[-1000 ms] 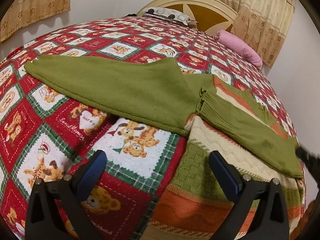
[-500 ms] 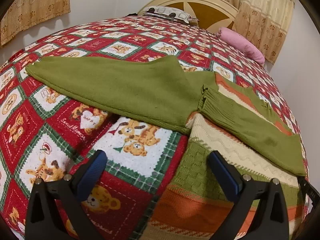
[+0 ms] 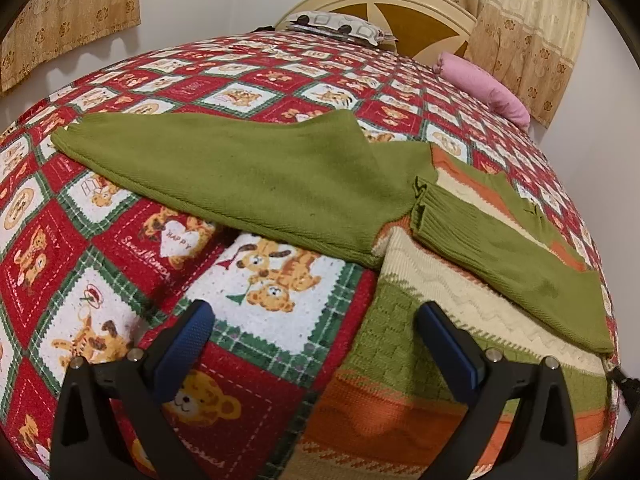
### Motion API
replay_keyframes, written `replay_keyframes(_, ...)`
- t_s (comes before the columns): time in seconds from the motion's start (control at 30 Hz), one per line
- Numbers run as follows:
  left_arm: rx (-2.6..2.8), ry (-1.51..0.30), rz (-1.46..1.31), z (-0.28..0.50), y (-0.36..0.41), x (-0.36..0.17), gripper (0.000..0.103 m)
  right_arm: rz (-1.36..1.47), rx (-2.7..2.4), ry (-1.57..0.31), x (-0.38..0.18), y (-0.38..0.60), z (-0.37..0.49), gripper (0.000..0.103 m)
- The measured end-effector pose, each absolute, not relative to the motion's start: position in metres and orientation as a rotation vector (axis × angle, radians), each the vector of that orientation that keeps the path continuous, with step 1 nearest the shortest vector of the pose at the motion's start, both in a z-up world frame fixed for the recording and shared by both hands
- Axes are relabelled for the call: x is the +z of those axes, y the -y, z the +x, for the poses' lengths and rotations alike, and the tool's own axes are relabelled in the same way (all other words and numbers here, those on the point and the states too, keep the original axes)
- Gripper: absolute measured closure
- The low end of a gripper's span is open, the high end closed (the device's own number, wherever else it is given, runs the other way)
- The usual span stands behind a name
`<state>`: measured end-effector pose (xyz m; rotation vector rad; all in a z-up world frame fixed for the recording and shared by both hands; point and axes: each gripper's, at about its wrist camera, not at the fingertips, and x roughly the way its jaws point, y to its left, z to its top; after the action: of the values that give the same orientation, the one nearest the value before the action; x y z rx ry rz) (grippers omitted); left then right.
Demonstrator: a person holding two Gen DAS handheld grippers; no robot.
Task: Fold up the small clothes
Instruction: 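Move the left gripper to the other green sleeve cuff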
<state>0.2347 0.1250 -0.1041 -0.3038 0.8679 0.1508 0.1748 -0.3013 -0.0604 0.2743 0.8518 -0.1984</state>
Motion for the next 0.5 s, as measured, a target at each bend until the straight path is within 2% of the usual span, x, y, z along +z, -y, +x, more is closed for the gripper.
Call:
replay_keyframes(0.13,0.156,-0.873,-0.294,0.235,-0.122,-0.104,0.0,0.072,-0.169,-0.799,-0.046,0.254,0.197,0.101)
replay_keyframes(0.3,0.148,-0.872,-0.309,0.235,-0.122,-0.104,0.0,-0.068,-0.237,-0.916,-0.087,0.239,0.239,0.101)
replay_keyframes(0.5,0.132,-0.888,-0.296,0.235,-0.123,-0.102,0.0,0.113,-0.158,-0.887,-0.093,0.266,0.23,0.101)
